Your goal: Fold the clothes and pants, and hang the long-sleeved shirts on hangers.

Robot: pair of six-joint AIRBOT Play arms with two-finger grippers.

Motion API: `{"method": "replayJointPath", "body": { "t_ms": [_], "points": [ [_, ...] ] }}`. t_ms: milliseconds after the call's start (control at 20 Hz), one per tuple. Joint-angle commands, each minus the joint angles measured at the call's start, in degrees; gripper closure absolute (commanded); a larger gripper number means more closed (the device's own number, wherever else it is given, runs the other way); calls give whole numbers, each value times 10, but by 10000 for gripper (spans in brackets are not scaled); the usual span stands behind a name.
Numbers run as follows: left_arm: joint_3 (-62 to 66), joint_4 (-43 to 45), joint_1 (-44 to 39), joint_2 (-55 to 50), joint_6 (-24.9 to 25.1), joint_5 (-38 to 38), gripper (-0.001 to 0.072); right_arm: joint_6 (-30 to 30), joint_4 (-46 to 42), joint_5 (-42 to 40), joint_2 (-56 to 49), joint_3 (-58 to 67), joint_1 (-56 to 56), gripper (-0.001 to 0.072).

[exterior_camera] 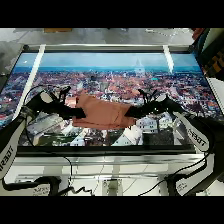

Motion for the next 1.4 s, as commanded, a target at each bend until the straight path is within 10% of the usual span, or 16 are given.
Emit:
{"method": "replayJointPath", "body": {
  "t_ms": [0,300,1350],
  "points": [
    [1,0,0,0,13,3,-10,-19,12,-11,2,9,4,643],
    [55,2,1,10,83,2,70,8,-20,12,37,116,-36,693],
    [151,122,2,136,126,-30,143,462,-710,250,409,227,-395,693]
  ]
}}
